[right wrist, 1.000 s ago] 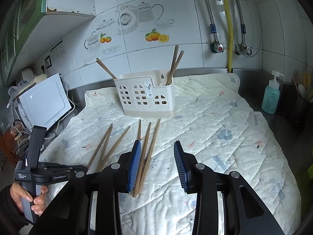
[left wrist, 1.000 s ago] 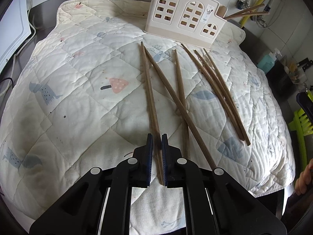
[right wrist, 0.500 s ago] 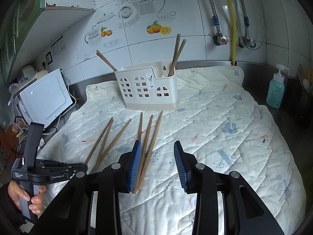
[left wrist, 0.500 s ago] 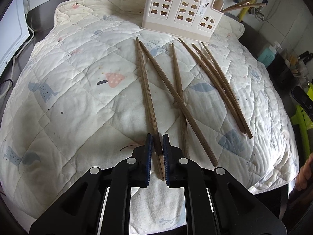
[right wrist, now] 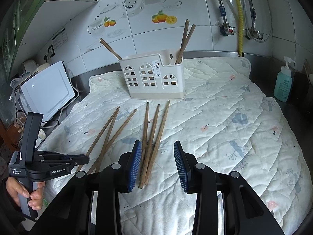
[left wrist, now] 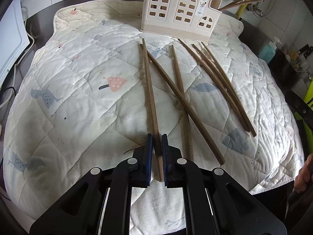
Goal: Organize utensils
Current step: 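Close the left tool on a chopstick while the right tool grasps another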
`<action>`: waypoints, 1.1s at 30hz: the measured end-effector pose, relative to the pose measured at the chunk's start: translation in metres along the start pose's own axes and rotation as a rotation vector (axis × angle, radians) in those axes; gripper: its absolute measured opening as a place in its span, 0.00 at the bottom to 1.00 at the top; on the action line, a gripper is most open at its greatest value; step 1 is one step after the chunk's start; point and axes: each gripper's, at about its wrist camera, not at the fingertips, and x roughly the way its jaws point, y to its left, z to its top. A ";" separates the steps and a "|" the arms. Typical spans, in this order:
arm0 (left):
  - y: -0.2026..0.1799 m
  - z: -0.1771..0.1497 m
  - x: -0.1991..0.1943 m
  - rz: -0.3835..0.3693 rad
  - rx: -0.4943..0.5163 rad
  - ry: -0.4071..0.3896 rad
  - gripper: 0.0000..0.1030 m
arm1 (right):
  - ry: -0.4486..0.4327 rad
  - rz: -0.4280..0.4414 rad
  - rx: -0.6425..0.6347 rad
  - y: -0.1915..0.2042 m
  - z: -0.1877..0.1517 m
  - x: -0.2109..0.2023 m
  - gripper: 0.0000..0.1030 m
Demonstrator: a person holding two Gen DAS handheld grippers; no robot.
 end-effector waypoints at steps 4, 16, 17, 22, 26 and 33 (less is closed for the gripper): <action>-0.002 -0.001 0.000 -0.010 0.027 0.014 0.10 | 0.013 -0.002 0.006 -0.002 -0.003 0.004 0.32; -0.005 0.001 0.001 0.001 0.065 0.025 0.09 | 0.079 0.021 0.019 0.000 -0.015 0.023 0.29; -0.005 0.001 0.001 0.002 0.065 0.026 0.09 | 0.085 0.024 0.023 0.000 -0.016 0.024 0.28; -0.004 0.002 0.001 0.001 0.065 0.028 0.09 | 0.105 0.038 0.022 0.004 -0.021 0.030 0.26; -0.005 0.001 0.001 0.003 0.066 0.027 0.09 | 0.123 0.054 0.018 0.009 -0.027 0.034 0.24; -0.006 0.001 0.001 0.006 0.066 0.024 0.10 | 0.161 0.064 -0.005 0.020 -0.040 0.044 0.16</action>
